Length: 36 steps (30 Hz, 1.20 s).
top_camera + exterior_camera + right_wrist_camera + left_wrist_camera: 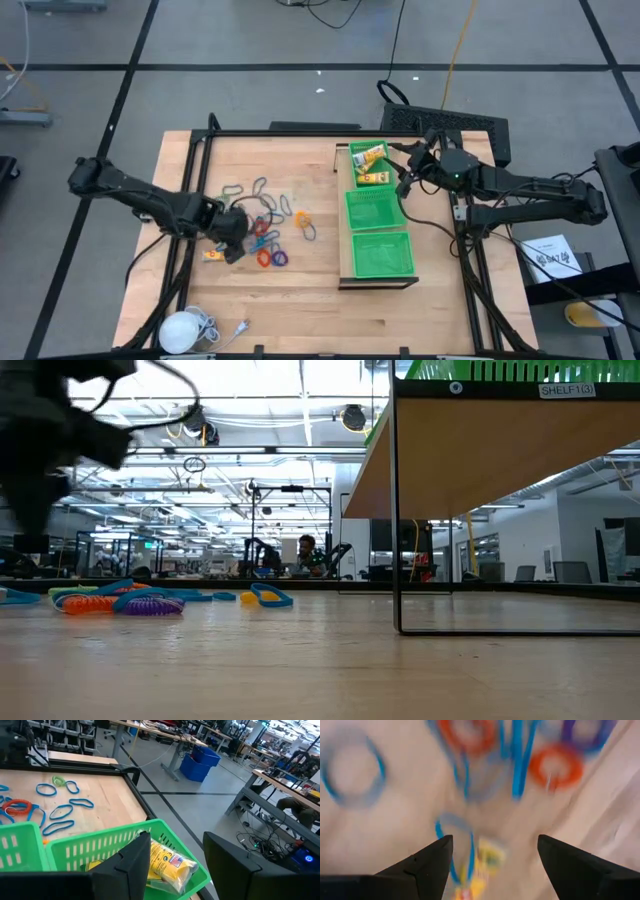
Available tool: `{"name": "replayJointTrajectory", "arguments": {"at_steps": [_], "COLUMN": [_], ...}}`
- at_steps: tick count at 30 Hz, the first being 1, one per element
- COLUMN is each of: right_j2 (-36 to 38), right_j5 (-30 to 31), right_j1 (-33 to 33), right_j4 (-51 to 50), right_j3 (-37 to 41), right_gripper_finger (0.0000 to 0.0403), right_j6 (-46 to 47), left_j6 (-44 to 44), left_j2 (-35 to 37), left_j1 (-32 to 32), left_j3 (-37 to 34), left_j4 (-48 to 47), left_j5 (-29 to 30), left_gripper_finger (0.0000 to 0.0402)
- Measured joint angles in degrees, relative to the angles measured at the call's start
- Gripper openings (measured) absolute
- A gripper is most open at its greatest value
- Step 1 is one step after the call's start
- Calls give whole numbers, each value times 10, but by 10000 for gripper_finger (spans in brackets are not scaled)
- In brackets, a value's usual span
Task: Pick & Place Office Desk Supplies
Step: Put the yellow crayon box into the top green bin
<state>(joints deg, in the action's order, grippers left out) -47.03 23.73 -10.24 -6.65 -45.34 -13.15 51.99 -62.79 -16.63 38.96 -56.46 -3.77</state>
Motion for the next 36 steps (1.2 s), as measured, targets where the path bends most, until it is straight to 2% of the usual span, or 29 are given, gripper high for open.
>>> {"name": "replayJointTrajectory", "arguments": {"at_steps": [6, 12, 17, 22, 28, 30, 34, 36], "right_j2": [0, 0, 0, 0, 0, 0, 0, 0], "right_j5": [0, 0, -1, -1, -1, -1, -1, -1], "right_j1": [0, 0, 0, 0, 0, 0, 0, 0], "right_j4": [0, 0, 0, 0, 0, 0, 0, 0], "right_j3": [0, 0, 0, 0, 0, 0, 0, 0], "right_gripper_finger": [171, 171, 171, 171, 171, 171, 171, 171], "right_j6": [-12, -13, -13, -13, -15, -15, -15, -15], "left_j6": [123, 145, 126, 138, 150, 133, 122, 121], "left_j2": [0, 0, -1, -31, -76, -85, -89, -88], "left_j1": [-64, -105, -143, -178, -191, -192, -187, -184], "left_j3": [-47, -64, -66, -79, -109, -110, -104, -105], "left_j4": [-40, -14, -15, 1, 110, 140, 218, 235], "left_j5": [-22, -18, -23, -11, -7, 9, 94, 108], "left_gripper_finger": [296, 296, 296, 296, 296, 296, 296, 296]}}
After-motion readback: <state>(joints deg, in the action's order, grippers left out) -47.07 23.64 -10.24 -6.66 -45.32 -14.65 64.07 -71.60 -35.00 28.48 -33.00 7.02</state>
